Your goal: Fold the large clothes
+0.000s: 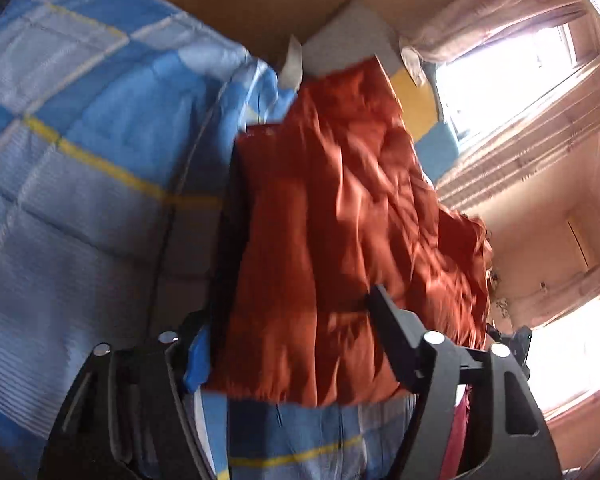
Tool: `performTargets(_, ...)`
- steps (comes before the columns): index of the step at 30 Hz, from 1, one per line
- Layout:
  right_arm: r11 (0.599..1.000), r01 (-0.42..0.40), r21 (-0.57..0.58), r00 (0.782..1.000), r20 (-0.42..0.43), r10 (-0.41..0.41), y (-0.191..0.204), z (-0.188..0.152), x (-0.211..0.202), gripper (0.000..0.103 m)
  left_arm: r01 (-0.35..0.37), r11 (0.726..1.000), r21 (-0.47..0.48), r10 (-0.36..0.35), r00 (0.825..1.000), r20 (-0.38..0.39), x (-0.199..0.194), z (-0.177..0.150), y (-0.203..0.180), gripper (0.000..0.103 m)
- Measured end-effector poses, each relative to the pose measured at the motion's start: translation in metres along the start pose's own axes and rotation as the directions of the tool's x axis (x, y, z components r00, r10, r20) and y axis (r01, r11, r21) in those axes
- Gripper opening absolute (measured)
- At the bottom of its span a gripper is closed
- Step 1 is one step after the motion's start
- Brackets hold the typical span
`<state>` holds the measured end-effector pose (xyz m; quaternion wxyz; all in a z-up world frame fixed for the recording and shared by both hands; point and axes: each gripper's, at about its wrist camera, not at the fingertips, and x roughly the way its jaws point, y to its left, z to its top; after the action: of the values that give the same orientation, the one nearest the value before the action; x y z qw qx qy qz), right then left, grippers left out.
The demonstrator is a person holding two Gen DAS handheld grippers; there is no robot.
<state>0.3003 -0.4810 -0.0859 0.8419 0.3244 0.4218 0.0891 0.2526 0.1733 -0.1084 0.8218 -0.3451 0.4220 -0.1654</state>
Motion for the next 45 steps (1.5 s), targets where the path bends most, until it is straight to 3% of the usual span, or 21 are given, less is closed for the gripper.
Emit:
performTargets(3,0.998,0.029,-0.051,0.998,-0.046,-0.031,0.004,-0.013,0.007,0.089,0.004,1.0,0.019,-0.004,1.0,-0.007,0.002,-0.006,-0.003,0.044)
performTargets(5,0.998,0.031,-0.06,0.997,-0.065,-0.035,0.005,-0.018,0.01,0.055,0.011,0.999,0.031,-0.011,1.0,0.003,-0.001,-0.006,-0.007,0.021)
performTargets(6,0.995,0.068,-0.078,0.996,-0.06,-0.073,0.007,-0.02,0.01,0.048,0.015,0.999,0.045,-0.016,1.0,0.011,-0.004,-0.006,-0.01,0.016)
performTargets(7,0.996,0.053,-0.074,0.997,-0.059,-0.057,0.007,-0.021,0.008,0.034,0.021,0.999,0.051,-0.022,1.0,0.019,-0.007,-0.006,-0.012,0.014)
performTargets(11,0.994,0.028,-0.103,0.998,-0.046,-0.033,0.013,-0.027,-0.01,0.019,0.046,0.996,0.074,-0.049,0.998,0.041,-0.025,-0.011,-0.024,0.008)
performTargets(21,0.975,0.021,-0.223,0.992,-0.113,-0.048,0.024,-0.066,-0.063,0.018,0.056,0.993,0.106,-0.059,0.998,0.022,-0.08,-0.047,-0.025,0.008)
performTargets(24,0.974,0.028,-0.225,0.988,-0.14,-0.06,0.019,-0.079,-0.067,0.018,0.014,0.994,0.112,-0.014,1.0,-0.006,-0.088,-0.064,-0.019,0.012)
performTargets(25,0.973,0.045,-0.228,0.987,-0.143,-0.079,0.018,-0.083,-0.069,0.021,-0.035,0.991,0.13,0.034,0.999,0.008,-0.091,-0.065,-0.021,0.021)
performTargets(27,0.972,0.062,-0.227,0.987,-0.133,-0.094,0.018,-0.083,-0.071,0.03,-0.057,0.992,0.114,0.054,0.998,0.032,-0.096,-0.062,-0.021,0.044)
performTargets(28,0.97,0.077,-0.231,0.987,-0.123,-0.108,0.018,-0.082,-0.073,0.042,-0.077,0.991,0.112,0.07,0.995,0.068,-0.102,-0.058,-0.022,0.056)
performTargets(29,0.966,0.098,-0.239,0.987,-0.101,-0.125,0.021,-0.079,-0.076,0.051,-0.097,0.988,0.12,0.086,0.992,0.095,-0.107,-0.056,-0.024,0.059)
performTargets(33,0.931,0.189,-0.313,0.981,0.027,-0.191,0.046,-0.069,-0.086,0.051,-0.084,0.98,0.18,0.056,0.986,0.156,-0.119,-0.041,-0.043,0.059)
performTargets(36,0.905,0.204,-0.374,0.979,0.104,-0.177,0.076,-0.062,-0.081,0.051,-0.042,0.966,0.254,0.006,0.99,0.141,-0.102,-0.031,-0.073,0.059)
performTargets(39,0.888,0.14,-0.438,0.99,0.081,-0.116,0.115,-0.055,-0.049,0.051,-0.016,0.945,0.326,-0.012,0.997,0.082,-0.068,-0.02,-0.104,0.059)
performTargets(41,0.868,0.13,-0.478,0.991,0.069,-0.111,0.138,-0.053,-0.023,0.051,-0.037,0.935,0.351,0.018,0.998,0.057,-0.044,-0.014,-0.117,0.065)
performTargets(45,0.832,0.14,-0.537,0.988,0.025,-0.15,0.174,-0.052,0.035,0.049,-0.057,0.925,0.376,0.073,0.997,-0.028,0.011,0.001,-0.135,0.066)
